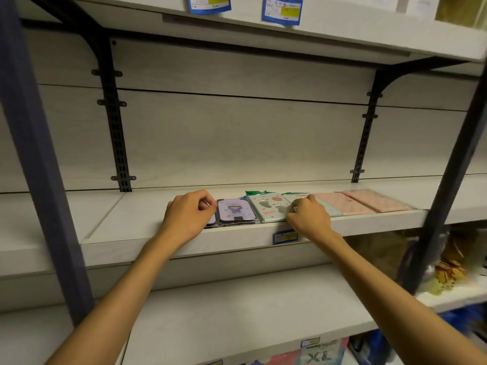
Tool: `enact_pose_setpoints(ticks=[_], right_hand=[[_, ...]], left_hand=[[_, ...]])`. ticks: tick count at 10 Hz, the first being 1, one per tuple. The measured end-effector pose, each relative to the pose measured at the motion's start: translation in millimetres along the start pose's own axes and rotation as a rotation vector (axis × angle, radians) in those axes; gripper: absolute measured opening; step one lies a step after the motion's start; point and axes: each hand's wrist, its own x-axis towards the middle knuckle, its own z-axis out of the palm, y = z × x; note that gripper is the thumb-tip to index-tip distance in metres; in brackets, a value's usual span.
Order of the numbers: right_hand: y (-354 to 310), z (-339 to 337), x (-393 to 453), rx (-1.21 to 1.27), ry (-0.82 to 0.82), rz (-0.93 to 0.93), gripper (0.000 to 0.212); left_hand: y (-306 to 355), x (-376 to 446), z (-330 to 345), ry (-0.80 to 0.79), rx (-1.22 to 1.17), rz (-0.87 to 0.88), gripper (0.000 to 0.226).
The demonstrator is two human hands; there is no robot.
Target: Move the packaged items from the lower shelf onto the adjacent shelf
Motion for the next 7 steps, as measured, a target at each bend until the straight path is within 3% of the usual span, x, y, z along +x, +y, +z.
enact_pose_setpoints(ticks=[2,5,7], right_hand=[[4.1,4.9,-5.0,-0.025,0.075,-0.065,0.032],[8.3,-5.7,-5.7,-0.034,0.005,-0.097,0.03],[-2.2,-21.4,-5.3,0.028,0.09,-0.155,0.032]], left_hand=[[-1.4,-1.3,3.4,0.024,0.025,0.003,0.014],[9.9,-14.9,-5.0,0.021,0.071,0.004,0.014],[13.4,-25.7,-27.7,0.066,0.164,0.002,0.019]])
